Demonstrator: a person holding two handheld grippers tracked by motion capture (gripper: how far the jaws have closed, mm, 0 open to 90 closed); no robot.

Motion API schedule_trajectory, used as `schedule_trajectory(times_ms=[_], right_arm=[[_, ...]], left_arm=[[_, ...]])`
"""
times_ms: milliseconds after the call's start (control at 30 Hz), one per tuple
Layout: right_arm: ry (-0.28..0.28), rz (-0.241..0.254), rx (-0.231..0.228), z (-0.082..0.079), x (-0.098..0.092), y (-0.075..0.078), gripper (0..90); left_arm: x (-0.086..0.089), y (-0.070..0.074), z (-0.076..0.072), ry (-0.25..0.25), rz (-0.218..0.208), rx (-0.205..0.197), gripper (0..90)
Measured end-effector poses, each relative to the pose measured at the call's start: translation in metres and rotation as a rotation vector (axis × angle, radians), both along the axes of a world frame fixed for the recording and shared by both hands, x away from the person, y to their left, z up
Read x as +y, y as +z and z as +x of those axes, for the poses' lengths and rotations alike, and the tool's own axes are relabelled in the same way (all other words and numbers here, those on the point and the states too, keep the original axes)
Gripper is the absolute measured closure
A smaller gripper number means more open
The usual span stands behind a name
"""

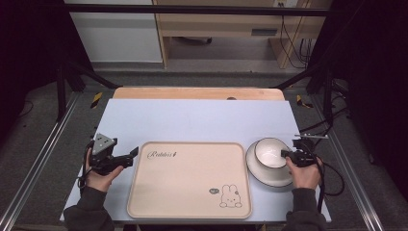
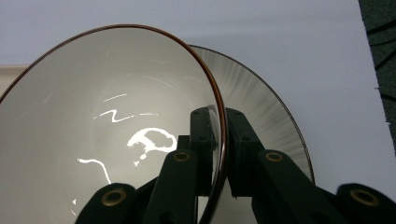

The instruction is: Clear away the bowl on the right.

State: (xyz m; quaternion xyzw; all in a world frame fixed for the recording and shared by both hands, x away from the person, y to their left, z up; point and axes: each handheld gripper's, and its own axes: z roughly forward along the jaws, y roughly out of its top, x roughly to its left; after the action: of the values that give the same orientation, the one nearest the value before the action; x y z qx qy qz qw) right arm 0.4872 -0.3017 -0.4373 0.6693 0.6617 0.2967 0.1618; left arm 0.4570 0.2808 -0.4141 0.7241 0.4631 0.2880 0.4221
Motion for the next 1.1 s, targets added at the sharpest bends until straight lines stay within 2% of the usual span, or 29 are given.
schedule_trajectory(times_ms=[300, 533, 867, 1100], right_arm=[[0.012, -0.016, -0.017, -0.002, 0.003, 0.005, 82.1], [0.002, -0.001, -0.019, -0.003, 0.005, 0.007, 81.9], [0.007, -0.023, -0.03, -0.006, 0.003, 0.009, 81.7], [0.01, 0.004, -0.039, -0.008, 0.004, 0.015, 81.7]], left_arm=[[0.001, 0.001, 0.0, 0.002, -0.004, -0.006, 14.5], [0.001, 0.001, 0.0, 0.004, -0.005, -0.007, 14.5], [0.001, 0.001, 0.0, 0.004, -0.005, -0.007, 14.5], [0.0, 0.001, -0.001, 0.003, -0.003, -0.008, 14.5]])
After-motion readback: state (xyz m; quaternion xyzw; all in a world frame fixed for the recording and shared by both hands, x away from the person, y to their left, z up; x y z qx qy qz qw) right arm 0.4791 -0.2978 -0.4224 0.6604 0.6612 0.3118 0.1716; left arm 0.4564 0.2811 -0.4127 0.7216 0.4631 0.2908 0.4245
